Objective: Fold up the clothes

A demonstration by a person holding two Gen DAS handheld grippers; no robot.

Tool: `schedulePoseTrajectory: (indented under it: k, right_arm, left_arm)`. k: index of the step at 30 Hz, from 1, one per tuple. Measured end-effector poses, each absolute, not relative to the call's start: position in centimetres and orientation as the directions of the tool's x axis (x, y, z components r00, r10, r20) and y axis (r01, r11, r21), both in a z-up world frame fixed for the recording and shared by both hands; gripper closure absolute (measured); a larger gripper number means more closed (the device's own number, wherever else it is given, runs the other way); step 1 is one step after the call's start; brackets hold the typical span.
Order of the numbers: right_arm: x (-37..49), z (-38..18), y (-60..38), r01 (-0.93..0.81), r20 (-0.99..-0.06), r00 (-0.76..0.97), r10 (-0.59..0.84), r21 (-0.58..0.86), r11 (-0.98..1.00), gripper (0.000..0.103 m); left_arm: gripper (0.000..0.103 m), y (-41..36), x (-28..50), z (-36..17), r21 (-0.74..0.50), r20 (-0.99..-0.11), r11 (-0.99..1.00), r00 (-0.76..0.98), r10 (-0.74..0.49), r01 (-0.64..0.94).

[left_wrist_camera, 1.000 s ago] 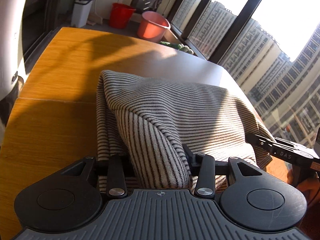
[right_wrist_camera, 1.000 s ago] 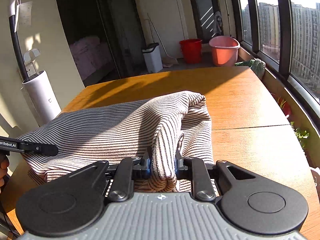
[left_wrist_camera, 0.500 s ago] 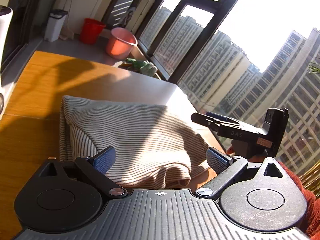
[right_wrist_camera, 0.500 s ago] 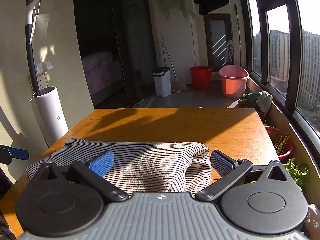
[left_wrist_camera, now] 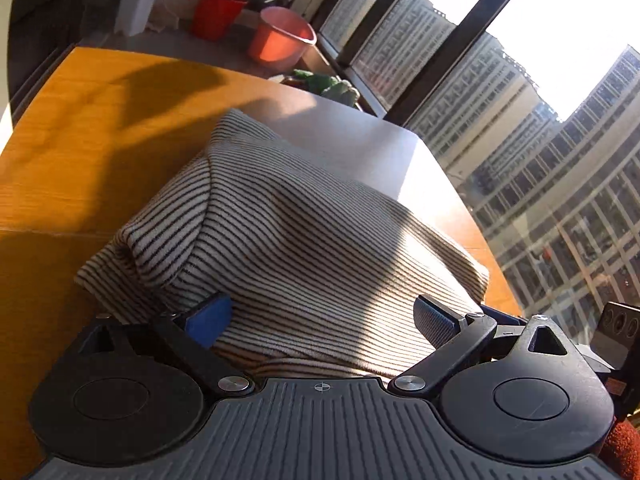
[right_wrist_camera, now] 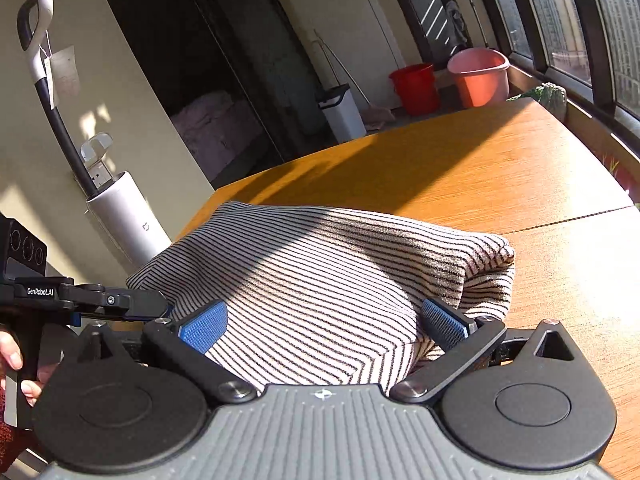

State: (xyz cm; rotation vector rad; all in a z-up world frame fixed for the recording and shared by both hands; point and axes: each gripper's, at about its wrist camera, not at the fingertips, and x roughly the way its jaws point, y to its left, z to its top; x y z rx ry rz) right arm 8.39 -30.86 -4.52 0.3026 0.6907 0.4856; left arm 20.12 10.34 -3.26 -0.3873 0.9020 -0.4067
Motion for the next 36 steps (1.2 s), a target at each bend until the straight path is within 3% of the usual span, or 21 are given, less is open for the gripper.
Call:
schedulePoseTrajectory:
  k: [6, 9, 13, 17, 19, 20, 22, 25, 33, 36]
  right_arm:
    - [2.6, -4.7, -26.3, -0.374, -0.571, 0.672, 0.472, 0.289, 0.882, 0.0]
    - [1.5, -4.0, -23.0, -0.513, -0.611, 0.59, 0.528, 0.222, 0.829, 0.0]
    - [-0.3, -1.2, -23.2, -0.619, -0.538, 0.622, 0.569, 0.108, 0.778, 0.0]
    - [2.2, 1.4, -26.2, -0.508, -0.432, 0.773, 0.465, 0.019, 0.861, 0.002]
    - [5.1, 1.5, -27.5, -0.43, -0.449, 0.795, 0.408, 0.057, 0.901, 0.03]
    - [6.7, 1.1, -27.9, -0.396, -0.48, 0.786, 0.391, 0.097, 0.913, 0.05]
    - [8.6, -0.2, -28.2, -0.373, -0.52, 0.757, 0.396, 0.155, 0.915, 0.058]
    - [8.8, -2.9, -27.2, -0.392, -0.594, 0.702, 0.393, 0.138, 0.91, 0.058]
    - [3.3, -4.0, -27.6, -0.355, -0.567, 0.721, 0.398, 0.192, 0.915, 0.055]
    - [1.5, -4.0, -26.2, -0.386, -0.564, 0.725, 0.396, 0.143, 0.911, 0.05]
  left_arm:
    - [0.001, 9.4, 25.7, -2.8, -0.421, -0.711, 0.896, 0.562, -0.422, 0.141]
    - [0.001, 9.3, 24.9, -1.7, -0.368, -0.704, 0.914, 0.591, -0.394, 0.172]
    - [0.001, 9.7, 21.8, 0.5, -0.361, -0.655, 0.904, 0.629, -0.419, 0.227]
    - [0.001, 9.6, 18.3, 1.2, -0.46, -0.599, 0.841, 0.6, -0.53, 0.284]
    - [0.001, 8.6, 17.0, 0.1, -0.536, -0.581, 0.781, 0.53, -0.617, 0.321]
    - [0.001, 7.8, 16.3, -0.9, -0.565, -0.579, 0.754, 0.49, -0.652, 0.335]
    - [0.001, 6.5, 15.6, -2.5, -0.574, -0.599, 0.742, 0.439, -0.669, 0.347]
    - [0.001, 5.4, 15.5, -4.3, -0.5, -0.644, 0.78, 0.441, -0.625, 0.376]
    - [0.001, 5.0, 19.4, -4.5, -0.441, -0.651, 0.798, 0.467, -0.599, 0.41]
    - [0.001, 4.8, 20.6, -4.7, -0.446, -0.651, 0.803, 0.473, -0.594, 0.395]
